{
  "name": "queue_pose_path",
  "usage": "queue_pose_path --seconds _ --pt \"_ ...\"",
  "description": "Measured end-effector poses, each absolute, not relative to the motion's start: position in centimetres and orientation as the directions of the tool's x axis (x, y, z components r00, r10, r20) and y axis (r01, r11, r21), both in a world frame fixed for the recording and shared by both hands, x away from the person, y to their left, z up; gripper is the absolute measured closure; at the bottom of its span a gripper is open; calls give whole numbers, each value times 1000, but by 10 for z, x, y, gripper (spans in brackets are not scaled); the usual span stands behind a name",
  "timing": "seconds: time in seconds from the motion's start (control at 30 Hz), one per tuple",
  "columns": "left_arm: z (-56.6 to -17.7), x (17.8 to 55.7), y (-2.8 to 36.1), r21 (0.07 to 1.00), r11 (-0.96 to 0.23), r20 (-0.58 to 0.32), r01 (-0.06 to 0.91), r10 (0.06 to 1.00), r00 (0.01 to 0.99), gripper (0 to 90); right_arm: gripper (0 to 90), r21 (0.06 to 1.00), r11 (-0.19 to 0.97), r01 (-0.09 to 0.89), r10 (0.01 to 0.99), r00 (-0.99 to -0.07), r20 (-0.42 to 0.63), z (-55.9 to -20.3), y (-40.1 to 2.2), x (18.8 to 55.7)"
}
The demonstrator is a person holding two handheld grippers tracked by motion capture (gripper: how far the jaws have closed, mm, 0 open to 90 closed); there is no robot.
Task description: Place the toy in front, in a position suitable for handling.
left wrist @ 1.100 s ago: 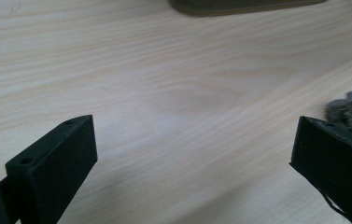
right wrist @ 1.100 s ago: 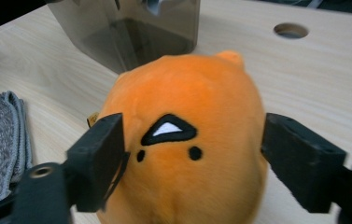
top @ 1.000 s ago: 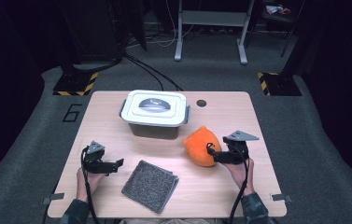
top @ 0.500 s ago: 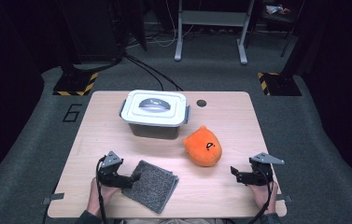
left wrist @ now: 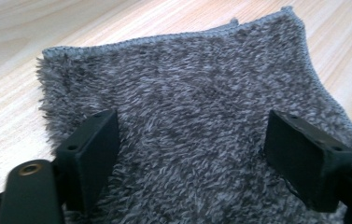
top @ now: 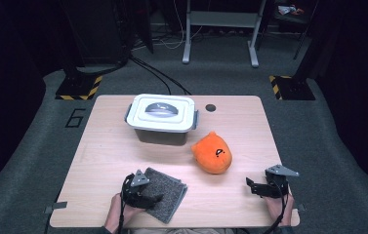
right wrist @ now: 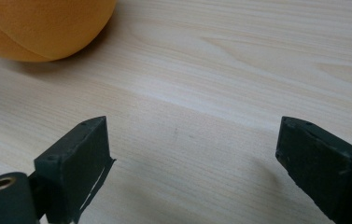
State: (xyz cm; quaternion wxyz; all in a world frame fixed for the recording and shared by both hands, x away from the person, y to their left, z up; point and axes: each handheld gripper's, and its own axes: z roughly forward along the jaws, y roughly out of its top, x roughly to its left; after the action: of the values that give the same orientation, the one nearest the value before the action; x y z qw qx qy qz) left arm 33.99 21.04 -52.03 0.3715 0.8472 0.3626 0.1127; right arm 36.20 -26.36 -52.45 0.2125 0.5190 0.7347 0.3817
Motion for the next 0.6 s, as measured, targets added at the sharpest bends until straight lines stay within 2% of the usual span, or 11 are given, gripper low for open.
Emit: queue_pose_path --seconds 0.03,0.07,0.1,0.13,0.3,0.33,0.4,0.47,0.6 --pt "-521 339 210 712 -460 -69 531 706 705 200 91 781 170 600 925 -371 84 -524 -264 362" --pt "-520 339 210 710 -464 -56 529 713 699 266 93 785 160 599 924 -370 93 -525 -265 362" --pt "-520 338 210 709 -468 -49 527 714 699 266 93 785 160 599 924 -370 93 -525 -265 362" --pt "-520 337 210 713 -470 -31 520 720 693 348 95 784 161 599 924 -370 92 -525 -265 362" --pt "-520 334 210 723 -459 -37 517 721 692 628 98 786 156 598 925 -367 96 -525 -265 362" --pt "-519 334 210 721 -466 -33 513 716 697 628 98 786 156 598 925 -367 96 -525 -265 362" --pt "-520 332 208 730 -462 -37 504 709 704 715 99 786 153 599 924 -368 100 -525 -266 362" --pt "-520 333 208 734 -467 -36 493 698 715 756 99 787 151 599 924 -368 103 -525 -266 362" --pt "-519 336 208 755 -435 -96 491 667 739 792 99 789 143 597 925 -365 109 -525 -266 362"
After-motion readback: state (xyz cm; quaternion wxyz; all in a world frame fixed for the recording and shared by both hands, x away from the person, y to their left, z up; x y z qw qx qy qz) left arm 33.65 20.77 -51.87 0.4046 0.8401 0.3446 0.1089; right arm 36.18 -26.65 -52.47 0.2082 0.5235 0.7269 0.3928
